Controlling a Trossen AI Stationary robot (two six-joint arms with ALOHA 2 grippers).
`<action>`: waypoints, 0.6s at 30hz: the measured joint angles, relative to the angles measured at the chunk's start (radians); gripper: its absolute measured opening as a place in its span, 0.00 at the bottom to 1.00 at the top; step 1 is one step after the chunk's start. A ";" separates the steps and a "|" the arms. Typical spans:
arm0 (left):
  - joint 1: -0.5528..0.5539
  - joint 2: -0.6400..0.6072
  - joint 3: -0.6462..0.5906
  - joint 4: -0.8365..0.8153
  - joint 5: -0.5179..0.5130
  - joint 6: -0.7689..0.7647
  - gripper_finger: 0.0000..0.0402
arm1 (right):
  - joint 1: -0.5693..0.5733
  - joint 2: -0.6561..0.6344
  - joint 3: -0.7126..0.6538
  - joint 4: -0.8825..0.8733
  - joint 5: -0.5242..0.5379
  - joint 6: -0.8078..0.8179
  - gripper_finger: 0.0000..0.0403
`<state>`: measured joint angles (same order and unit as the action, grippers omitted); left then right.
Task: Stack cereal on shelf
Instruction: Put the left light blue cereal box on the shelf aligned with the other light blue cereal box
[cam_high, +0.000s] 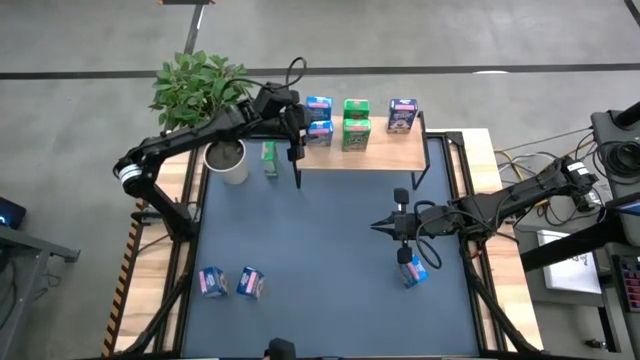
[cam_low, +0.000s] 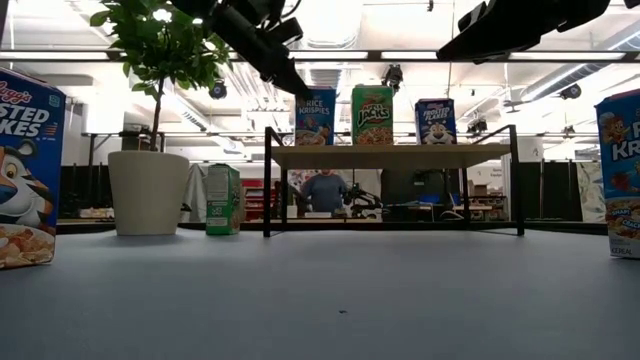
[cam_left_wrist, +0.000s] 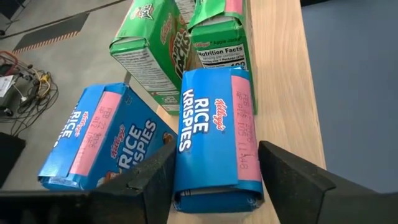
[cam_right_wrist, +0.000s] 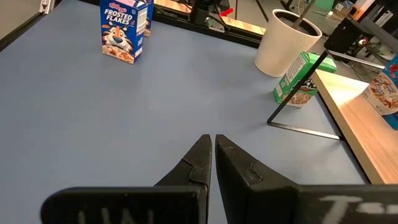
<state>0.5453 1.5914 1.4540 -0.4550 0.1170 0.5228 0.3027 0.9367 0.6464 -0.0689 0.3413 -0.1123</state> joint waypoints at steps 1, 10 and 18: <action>0.000 -0.001 0.000 0.001 0.000 0.000 0.51 | 0.000 0.000 0.000 0.000 0.000 0.000 0.03; 0.000 -0.002 0.074 -0.029 -0.002 0.000 0.51 | 0.000 0.000 0.000 0.000 0.000 0.000 0.03; 0.000 -0.003 0.100 -0.021 -0.002 0.012 0.49 | 0.000 0.000 0.000 0.000 0.000 -0.003 0.03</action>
<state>0.5453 1.5883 1.5539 -0.4759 0.1154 0.5350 0.3027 0.9367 0.6464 -0.0692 0.3414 -0.1150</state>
